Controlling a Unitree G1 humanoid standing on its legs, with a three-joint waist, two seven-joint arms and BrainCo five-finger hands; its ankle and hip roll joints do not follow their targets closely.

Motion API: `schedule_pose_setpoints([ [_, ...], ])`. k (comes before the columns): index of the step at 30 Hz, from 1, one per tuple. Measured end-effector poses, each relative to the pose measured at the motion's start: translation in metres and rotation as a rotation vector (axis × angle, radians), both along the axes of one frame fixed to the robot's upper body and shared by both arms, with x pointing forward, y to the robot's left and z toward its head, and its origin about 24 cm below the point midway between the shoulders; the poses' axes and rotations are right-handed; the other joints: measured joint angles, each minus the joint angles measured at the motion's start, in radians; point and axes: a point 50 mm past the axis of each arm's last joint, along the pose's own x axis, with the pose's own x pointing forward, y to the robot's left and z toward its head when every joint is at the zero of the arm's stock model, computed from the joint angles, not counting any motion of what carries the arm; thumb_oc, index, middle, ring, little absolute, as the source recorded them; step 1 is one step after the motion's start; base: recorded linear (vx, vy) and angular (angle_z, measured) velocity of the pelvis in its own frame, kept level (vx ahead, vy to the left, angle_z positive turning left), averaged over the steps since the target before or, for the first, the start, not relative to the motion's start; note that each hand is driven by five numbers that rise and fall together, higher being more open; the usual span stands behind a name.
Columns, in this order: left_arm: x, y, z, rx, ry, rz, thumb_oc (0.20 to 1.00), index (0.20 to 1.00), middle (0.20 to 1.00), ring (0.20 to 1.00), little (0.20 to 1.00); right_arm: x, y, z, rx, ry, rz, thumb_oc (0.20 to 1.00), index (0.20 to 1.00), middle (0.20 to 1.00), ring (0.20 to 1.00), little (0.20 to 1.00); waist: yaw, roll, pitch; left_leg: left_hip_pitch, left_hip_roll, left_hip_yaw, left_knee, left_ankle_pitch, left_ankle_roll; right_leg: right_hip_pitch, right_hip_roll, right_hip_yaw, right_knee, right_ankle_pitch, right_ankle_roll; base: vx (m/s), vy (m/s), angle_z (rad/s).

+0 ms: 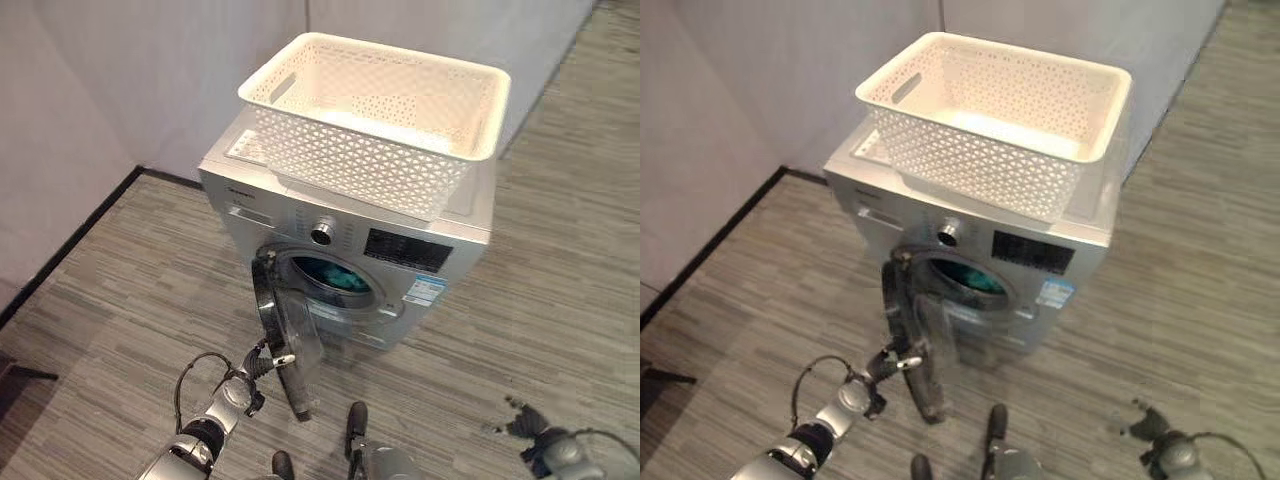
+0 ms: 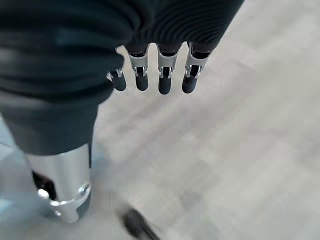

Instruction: Grab the laundry basket,head to the washer,open it,put in the laundry and shut it.

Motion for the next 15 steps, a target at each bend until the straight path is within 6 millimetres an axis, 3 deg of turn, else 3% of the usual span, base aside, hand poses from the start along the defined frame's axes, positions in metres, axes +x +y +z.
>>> schedule_pose_setpoints([
  [1, 0.0, -0.008, 0.0, -0.018, 0.006, -0.014, 1.0, 1.0, 1.0, 1.0, 1.0, -0.007, 0.008, -0.007, 0.018, 0.035, 0.012, 1.0, 1.0, 1.0, 1.0, 1.0, -0.009, 0.002, 0.008, 0.0, 0.013, 0.025, 0.001, 0.002, -0.002, -0.021, 0.001, -0.008, 0.04, -0.014, 0.001, -0.01, 0.037, -0.75],
  [2, -0.002, -0.018, -0.002, -0.039, 0.014, -0.023, 1.0, 1.0, 1.0, 1.0, 1.0, -0.013, 0.022, -0.015, 0.048, 0.062, 0.027, 1.0, 1.0, 1.0, 1.0, 1.0, -0.014, -0.004, 0.01, -0.011, 0.025, 0.053, 0.005, 0.005, -0.002, -0.07, -0.01, -0.021, 0.15, -0.039, -0.027, -0.02, 0.022, -0.36],
  [4, -0.005, -0.039, -0.003, -0.074, 0.026, -0.066, 1.0, 1.0, 1.0, 1.0, 1.0, -0.028, 0.044, -0.027, 0.112, 0.112, 0.057, 1.0, 1.0, 1.0, 1.0, 1.0, -0.035, -0.037, 0.007, -0.013, 0.011, 0.066, 0.003, 0.005, -0.015, -0.119, -0.046, -0.002, 0.345, -0.163, 0.0, -0.04, 0.023, -0.17],
  [5, -0.003, -0.055, -0.002, -0.108, 0.033, -0.064, 1.0, 1.0, 1.0, 1.0, 1.0, -0.034, 0.054, -0.032, 0.138, 0.123, 0.062, 1.0, 1.0, 1.0, 1.0, 1.0, -0.055, -0.056, 0.014, -0.019, -0.003, 0.064, 0.007, 0.009, -0.02, -0.108, -0.036, 0.025, 0.301, -0.186, -0.049, -0.1, 0.012, -0.11],
  [6, 0.003, -0.071, 0.003, -0.112, 0.043, -0.067, 1.0, 1.0, 1.0, 1.0, 1.0, -0.033, 0.063, -0.034, 0.154, 0.119, 0.076, 1.0, 1.0, 1.0, 1.0, 1.0, -0.082, -0.051, 0.014, -0.04, 0.006, 0.06, 0.017, 0.01, -0.018, -0.104, -0.022, 0.025, 0.261, -0.166, -0.033, -0.12, 0.012, -0.11],
  [7, 0.019, -0.088, 0.018, -0.089, -0.002, -0.125, 1.0, 1.0, 1.0, 1.0, 1.0, -0.028, 0.072, -0.036, 0.167, 0.116, 0.1, 1.0, 1.0, 1.0, 1.0, 1.0, -0.098, -0.052, 0.015, -0.06, 0.012, 0.058, 0.024, 0.012, -0.017, -0.103, -0.011, 0.025, 0.228, -0.142, -0.047, -0.14, 0.026, -0.14],
  [8, 0.053, -0.12, 0.061, -0.07, -0.177, -0.232, 1.0, 1.0, 1.0, 1.0, 1.0, -0.014, 0.088, -0.036, 0.193, 0.093, 0.186, 1.0, 1.0, 1.0, 1.0, 1.0, -0.131, -0.064, 0.022, -0.089, 0.01, 0.042, 0.032, 0.017, -0.024, -0.111, -0.001, 0.025, 0.186, -0.104, -0.063, -0.1, 0.033, -0.18],
  [10, 0.075, -0.169, 0.125, -0.275, -0.375, -0.281, 1.0, 1.0, 1.0, 1.0, 1.0, 0.002, 0.1, -0.031, 0.238, 0.013, 0.221, 1.0, 1.0, 1.0, 1.0, 1.0, -0.16, -0.066, 0.023, -0.104, 0.005, 0.046, 0.023, 0.025, -0.034, -0.119, 0.007, 0.038, 0.136, -0.067, -0.05, -0.03, 0.026, -0.25],
  [12, 0.061, -0.222, 0.194, -0.57, -0.565, -0.474, 1.0, 1.0, 1.0, 1.0, 1.0, 0.014, 0.104, -0.025, 0.268, -0.055, 0.215, 1.0, 1.0, 1.0, 1.0, 1.0, -0.166, -0.064, 0.024, -0.097, 0.0, 0.045, 0.001, 0.025, -0.036, -0.1, 0.024, 0.065, 0.084, -0.034, -0.026, 0.04, 0.046, -0.49],
  [13, 0.029, -0.253, 0.22, -0.664, -0.618, -0.718, 1.0, 1.0, 1.0, 1.0, 1.0, 0.02, 0.092, -0.016, 0.243, -0.105, 0.203, 1.0, 1.0, 1.0, 1.0, 1.0, -0.184, -0.039, 0.015, -0.096, 0.001, 0.043, 0.014, 0.022, -0.038, -0.077, 0.026, 0.066, 0.05, -0.025, -0.013, 0.05, 0.042, -0.35],
  [15, 0.015, -0.252, 0.208, -0.733, -0.553, -0.778, 1.0, 1.0, 1.0, 1.0, 1.0, 0.023, 0.074, -0.011, 0.197, -0.12, 0.172, 1.0, 1.0, 1.0, 1.0, 1.0, -0.174, -0.011, 0.016, -0.081, -0.004, 0.044, 0.005, 0.022, -0.038, -0.069, 0.021, 0.071, 0.05, -0.018, -0.004, 0.02, 0.031, -0.09],
])
